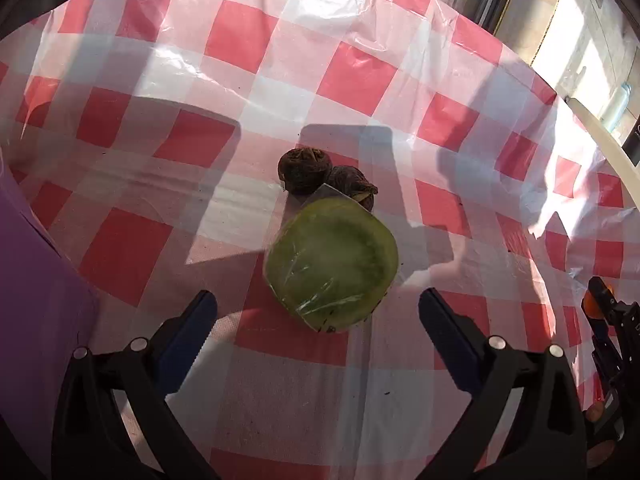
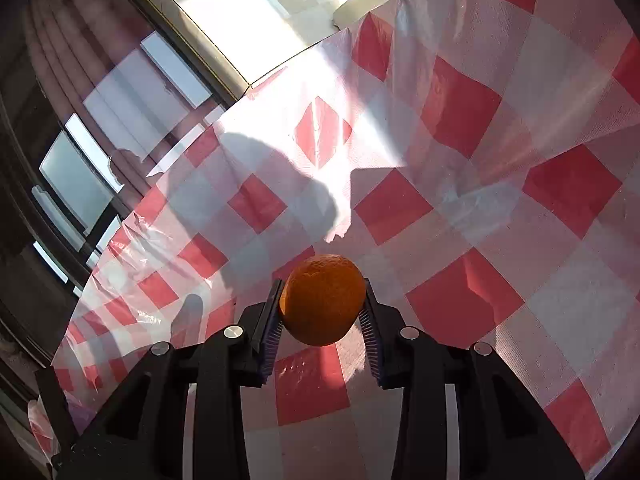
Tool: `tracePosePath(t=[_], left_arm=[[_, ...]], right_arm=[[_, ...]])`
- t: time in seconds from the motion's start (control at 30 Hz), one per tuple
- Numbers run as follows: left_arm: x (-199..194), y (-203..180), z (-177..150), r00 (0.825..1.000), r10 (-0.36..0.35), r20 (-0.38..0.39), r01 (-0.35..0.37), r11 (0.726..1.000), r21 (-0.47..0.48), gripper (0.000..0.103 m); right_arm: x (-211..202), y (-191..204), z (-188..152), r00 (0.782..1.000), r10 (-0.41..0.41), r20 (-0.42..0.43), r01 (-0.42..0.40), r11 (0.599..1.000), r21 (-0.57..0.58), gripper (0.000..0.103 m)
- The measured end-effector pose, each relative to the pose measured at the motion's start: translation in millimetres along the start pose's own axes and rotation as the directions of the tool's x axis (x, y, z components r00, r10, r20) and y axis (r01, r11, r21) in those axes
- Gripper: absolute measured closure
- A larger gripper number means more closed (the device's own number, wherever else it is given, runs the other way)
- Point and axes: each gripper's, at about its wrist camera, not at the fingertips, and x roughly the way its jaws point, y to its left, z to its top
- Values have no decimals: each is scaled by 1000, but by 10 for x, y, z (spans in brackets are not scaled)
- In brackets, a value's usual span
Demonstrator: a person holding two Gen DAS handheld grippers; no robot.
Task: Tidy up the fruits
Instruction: 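Grasp the green cut fruit half with the left tool while the right tool holds the orange, then carry the green fruit half and small orange over the white bin with both tools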
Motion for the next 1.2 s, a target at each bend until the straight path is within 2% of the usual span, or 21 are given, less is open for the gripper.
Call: tracePosePath(t=[0.03, 0.07, 0.1, 0.13, 0.23, 0.3, 0.4, 0.47, 0.5, 0.57, 0.7, 0.9, 0.97, 1.07, 1.17, 1.2], left_arm=[[65, -50, 56, 1000, 23, -7, -23, 999, 24, 3], [125, -118, 98, 999, 54, -7, -54, 996, 69, 14], [157, -194, 108, 996, 95, 1, -94, 987, 128, 39], [173, -273, 87, 991, 133, 14, -133, 973, 189, 41], [27, -308, -72, 1000, -3, 22, -2, 969, 246, 43], [-203, -233, -234, 996, -56, 75, 38, 973, 228, 43], [-572, -4, -553, 980, -155, 121, 138, 981, 139, 43], [-781, 191, -746, 960, -233, 158, 224, 972, 71, 43], [-862, 279, -809, 951, -246, 185, 239, 969, 58, 42], [-916, 324, -866, 948, -248, 199, 243, 969, 49, 42], [-867, 297, -818, 937, -301, 178, 297, 954, 45, 42], [-912, 300, -832, 936, -299, 185, 296, 954, 47, 42], [-920, 310, -840, 935, -302, 184, 299, 953, 45, 42], [-932, 306, -867, 938, -300, 172, 295, 954, 54, 42], [-973, 367, -933, 946, -285, 155, 284, 958, 31, 42], [-1016, 420, -981, 944, -290, 160, 291, 957, 13, 42]], right_arm=[[-7, -10, 0, 1000, 1, 3, -1, 1000, 3, 66], [-13, -19, -2, 1000, 3, 5, -3, 1000, 7, 66], [-15, -19, -3, 1000, 5, 6, -5, 1000, 7, 66], [-17, -15, -5, 1000, 7, 7, -7, 1000, 5, 66], [-20, -16, -6, 1000, 10, 8, -10, 1000, 4, 66], [-18, -12, -5, 1000, 14, 10, -14, 1000, 3, 66], [-12, -12, -1, 1000, 18, 11, -18, 1000, 3, 66], [-15, -11, -4, 1000, 19, 11, -19, 1000, 2, 66], [-12, -13, -2, 1000, 20, 11, -20, 1000, 1, 66], [-10, -11, -4, 1000, 19, 11, -19, 1000, 1, 66], [4, -29, 2, 1000, 16, 10, -16, 1000, 3, 66], [0, -22, -2, 1000, -13, 7, 13, 1000, 3, 66], [-24, -8, -45, 999, -41, -20, 41, 999, 11, 66], [-223, 85, -308, 997, -55, -61, 55, 998, 8, 66], [-589, 262, -682, 997, -24, -71, 23, 1000, -20, 66], [-712, 312, -805, 997, -9, -74, 7, 1000, -27, 66]])
